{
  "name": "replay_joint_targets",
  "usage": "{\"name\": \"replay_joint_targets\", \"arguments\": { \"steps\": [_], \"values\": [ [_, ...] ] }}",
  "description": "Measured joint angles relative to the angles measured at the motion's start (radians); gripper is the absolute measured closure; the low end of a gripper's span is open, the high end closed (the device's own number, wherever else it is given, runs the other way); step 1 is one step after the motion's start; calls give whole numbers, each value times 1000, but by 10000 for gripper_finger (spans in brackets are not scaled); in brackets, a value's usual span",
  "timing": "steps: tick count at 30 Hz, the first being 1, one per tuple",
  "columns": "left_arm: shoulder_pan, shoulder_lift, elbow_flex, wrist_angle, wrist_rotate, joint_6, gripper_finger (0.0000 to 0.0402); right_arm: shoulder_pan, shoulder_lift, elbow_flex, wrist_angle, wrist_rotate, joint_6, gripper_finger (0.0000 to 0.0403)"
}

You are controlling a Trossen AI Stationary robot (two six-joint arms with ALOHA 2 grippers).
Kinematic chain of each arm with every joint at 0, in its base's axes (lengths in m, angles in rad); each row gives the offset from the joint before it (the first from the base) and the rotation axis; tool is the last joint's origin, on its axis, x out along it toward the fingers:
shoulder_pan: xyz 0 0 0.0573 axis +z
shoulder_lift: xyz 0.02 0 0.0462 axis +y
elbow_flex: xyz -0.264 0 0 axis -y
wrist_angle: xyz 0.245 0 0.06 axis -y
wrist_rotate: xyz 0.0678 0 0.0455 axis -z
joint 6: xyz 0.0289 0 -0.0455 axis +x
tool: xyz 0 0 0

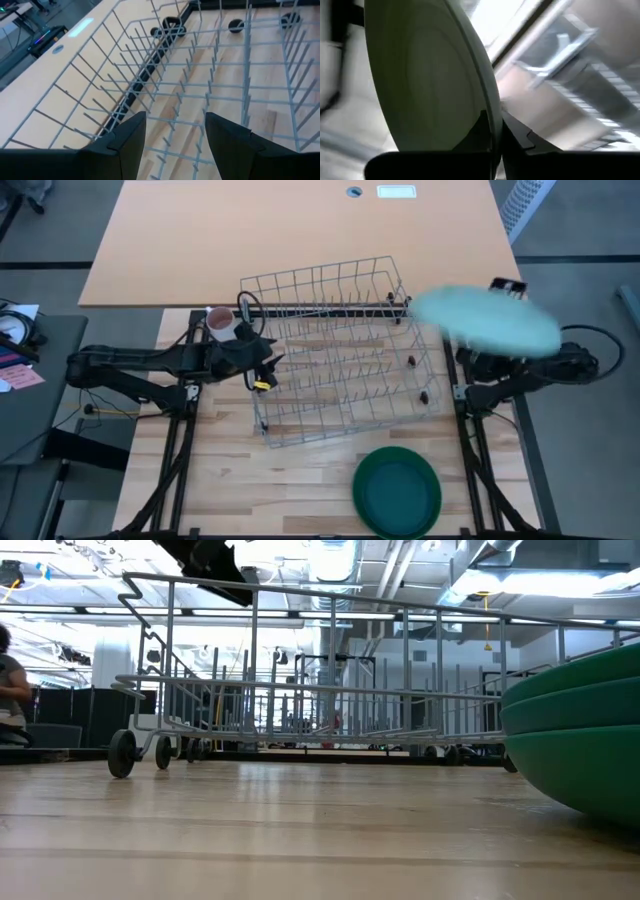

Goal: Sort dishes
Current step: Put the light green plate in the dish rack

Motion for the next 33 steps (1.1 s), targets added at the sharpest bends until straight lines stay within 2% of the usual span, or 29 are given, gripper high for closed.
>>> {"name": "replay_joint_targets", "arguments": {
  "steps": [4, 8, 12, 33],
  "values": [
    [0, 1, 0, 5, 0, 0, 202, 0, -2, 0, 119, 154, -80, 386],
    [-4, 1, 0, 5, 4, -10, 202, 0, -11, 0, 169, 223, -176, 386],
    [-18, 1, 0, 6, 4, -6, 202, 0, -17, 0, 194, 288, -137, 386],
    [-42, 1, 1, 10, 4, 1, 202, 22, -19, 0, 156, 282, -131, 383]
  ]
}}
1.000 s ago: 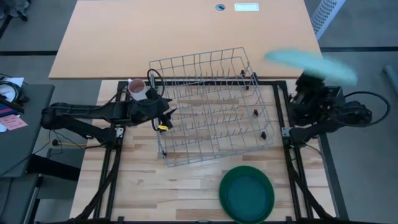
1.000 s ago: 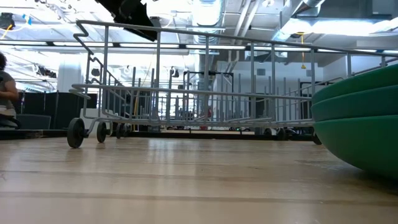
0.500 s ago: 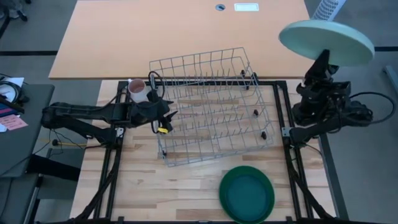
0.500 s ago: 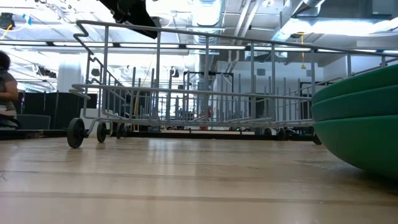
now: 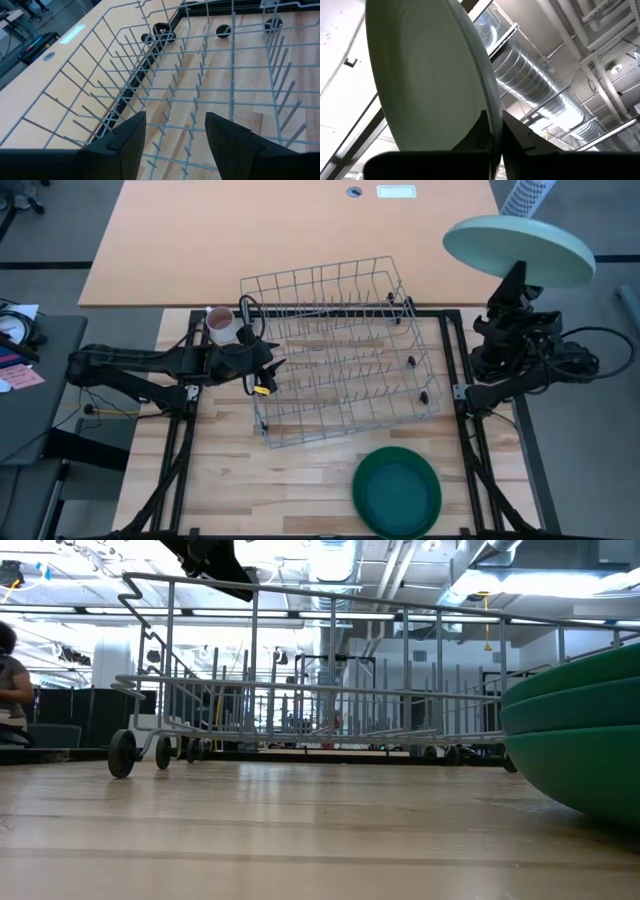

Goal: Sort dishes
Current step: Put the light green plate in the dish rack

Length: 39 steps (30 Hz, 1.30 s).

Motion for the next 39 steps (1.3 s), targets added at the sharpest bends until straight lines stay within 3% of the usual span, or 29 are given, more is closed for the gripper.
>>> {"name": "replay_joint_targets", "arguments": {
  "steps": [28, 39],
  "values": [
    [0, 0, 0, -1, 0, -1, 203, 0, -2, 0, -93, -3, 1, 383],
    [0, 0, 0, -2, 1, -3, 203, 0, -22, 0, -370, -18, -91, 383]
  ]
}}
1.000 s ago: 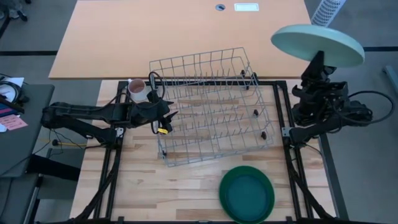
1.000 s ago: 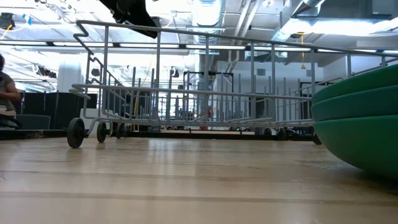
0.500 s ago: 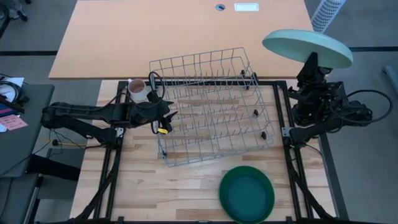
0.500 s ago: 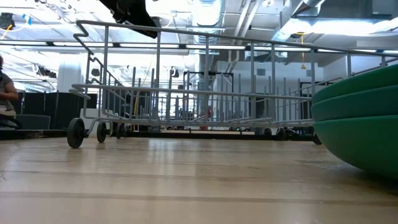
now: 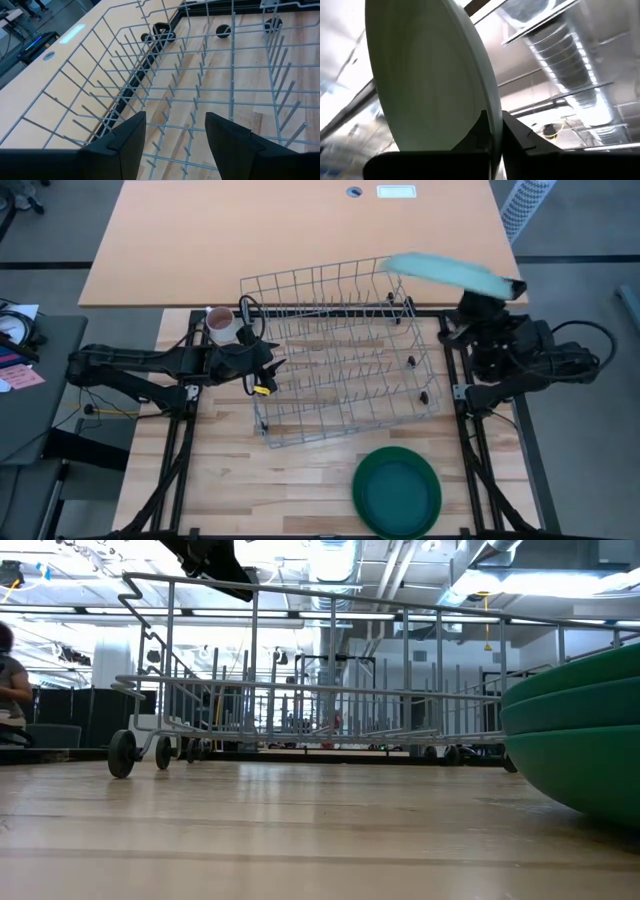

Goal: Sort dishes
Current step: Put the light green plate in the dish rack

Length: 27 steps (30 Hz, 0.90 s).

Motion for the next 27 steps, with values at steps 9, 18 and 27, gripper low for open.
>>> {"name": "replay_joint_targets", "arguments": {
  "steps": [9, 18, 27],
  "values": [
    [0, 0, 0, 0, 0, 0, 202, 0, -86, 0, -447, -260, 27, 383],
    [0, 0, 0, 1, 0, -6, 202, 0, -139, 0, -770, -463, 153, 383],
    [0, 0, 0, 1, 0, -8, 202, 0, -113, 0, -1042, -480, 284, 383]
  ]
}}
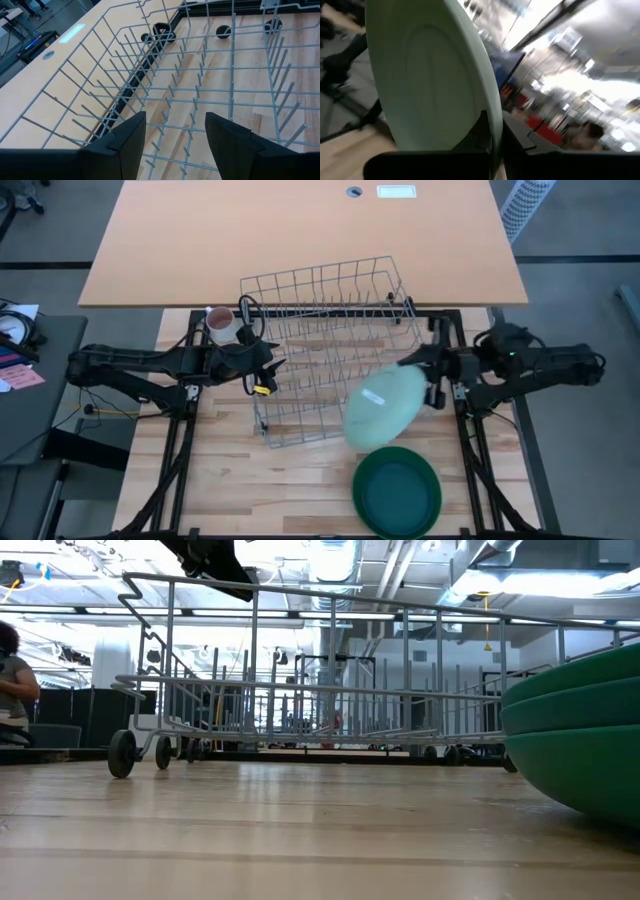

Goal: Sort dishes
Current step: Put the light green plate in the dish rack

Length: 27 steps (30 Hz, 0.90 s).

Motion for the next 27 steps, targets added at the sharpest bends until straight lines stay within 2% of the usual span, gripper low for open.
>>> {"name": "replay_joint_targets", "arguments": {
  "steps": [10, 17, 20, 23, 27],
  "values": [
    [0, 0, 0, 22, 0, 0, 202, 0, 95, 0, -35, 43, 118, 383],
    [0, 0, 0, 50, 0, -25, 202, -14, 155, 0, -130, 232, 99, 383],
    [0, 0, 0, 58, 0, -27, 202, -28, 176, 0, -134, 258, 98, 383],
    [0, 0, 0, 57, 0, -26, 202, -41, 191, 0, -133, 258, 25, 383],
    [0, 0, 0, 58, -2, 4, 203, -42, 201, 0, -127, 256, -229, 386]
  ]
}}
